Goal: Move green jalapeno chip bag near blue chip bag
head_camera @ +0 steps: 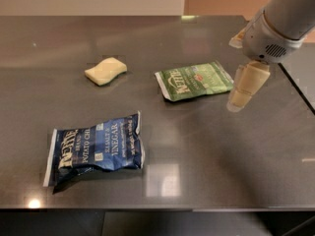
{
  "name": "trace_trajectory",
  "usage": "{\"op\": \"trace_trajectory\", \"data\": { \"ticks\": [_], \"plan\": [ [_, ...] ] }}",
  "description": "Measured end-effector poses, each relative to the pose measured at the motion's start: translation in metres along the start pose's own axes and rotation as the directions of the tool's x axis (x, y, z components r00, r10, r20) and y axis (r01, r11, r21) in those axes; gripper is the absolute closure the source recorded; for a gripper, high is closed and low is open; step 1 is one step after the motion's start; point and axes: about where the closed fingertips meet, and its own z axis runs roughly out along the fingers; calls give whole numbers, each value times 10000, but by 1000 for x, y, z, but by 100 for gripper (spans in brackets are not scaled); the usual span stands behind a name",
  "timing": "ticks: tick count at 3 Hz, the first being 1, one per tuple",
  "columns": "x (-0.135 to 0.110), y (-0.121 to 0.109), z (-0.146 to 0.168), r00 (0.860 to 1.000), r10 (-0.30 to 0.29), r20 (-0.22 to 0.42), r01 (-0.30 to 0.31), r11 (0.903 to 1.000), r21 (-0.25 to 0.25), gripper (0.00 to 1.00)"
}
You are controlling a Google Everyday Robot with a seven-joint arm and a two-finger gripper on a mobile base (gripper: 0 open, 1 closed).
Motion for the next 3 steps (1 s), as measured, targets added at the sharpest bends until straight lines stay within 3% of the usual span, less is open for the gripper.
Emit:
{"op": "trace_trajectory", "data": {
  "ticks": [1, 2, 3],
  "plan": [
    [-19, -38, 34, 9994, -106, 335, 109, 9999, -80, 0],
    [-31, -61, 55, 9985, -182, 517, 190, 9997, -147, 0],
    [-33, -85, 98, 9994, -351, 72, 355, 9978, -563, 0]
  ]
}}
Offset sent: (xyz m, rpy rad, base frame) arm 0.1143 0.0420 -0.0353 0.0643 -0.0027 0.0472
